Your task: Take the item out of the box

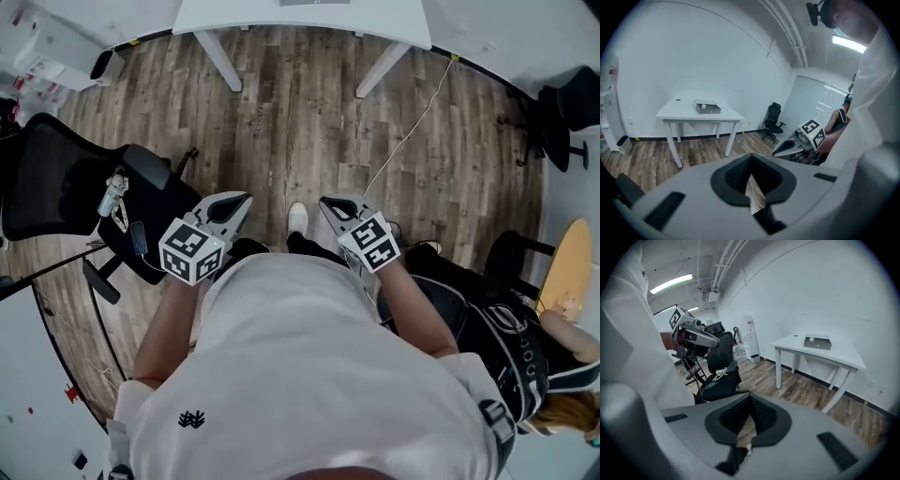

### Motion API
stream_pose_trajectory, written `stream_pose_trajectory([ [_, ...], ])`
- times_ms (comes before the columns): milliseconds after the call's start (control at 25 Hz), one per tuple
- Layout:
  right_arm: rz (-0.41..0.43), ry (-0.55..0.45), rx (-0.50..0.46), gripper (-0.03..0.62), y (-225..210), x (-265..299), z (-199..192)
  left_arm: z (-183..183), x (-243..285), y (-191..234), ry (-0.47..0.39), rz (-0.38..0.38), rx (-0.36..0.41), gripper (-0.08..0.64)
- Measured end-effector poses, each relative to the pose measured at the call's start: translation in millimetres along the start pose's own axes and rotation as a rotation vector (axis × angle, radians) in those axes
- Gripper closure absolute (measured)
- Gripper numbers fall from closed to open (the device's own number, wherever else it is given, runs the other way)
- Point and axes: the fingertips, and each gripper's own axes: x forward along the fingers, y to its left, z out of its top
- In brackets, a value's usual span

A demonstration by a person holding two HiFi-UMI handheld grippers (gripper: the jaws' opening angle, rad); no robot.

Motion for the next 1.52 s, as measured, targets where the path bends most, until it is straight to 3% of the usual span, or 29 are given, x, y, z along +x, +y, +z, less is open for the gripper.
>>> stream_pose_trajectory([
  [480,-0.012,0.002,0.051,0.58,-51.0,35.0,13.8,25.7,49.3,41.2,0.001,-0.044,0.006,0.554],
  [760,-0.119,0.012,0.079,0.5,-93.8,54.7,63.1,60.6,68.4,93.0,-0.011,-0.139,0.023,0.554],
  [1080,-0.196,0.037,0.095,0.479,-139.1,95.6,120.3,102.8,70.6,154.9,-0.028,-0.212,0.066,0.554],
  [1520,-0.282,0.045,0.088,0.439,-205.9,134.2,181.0,107.3,58.9,236.1,-0.036,-0.186,0.01,0.554],
])
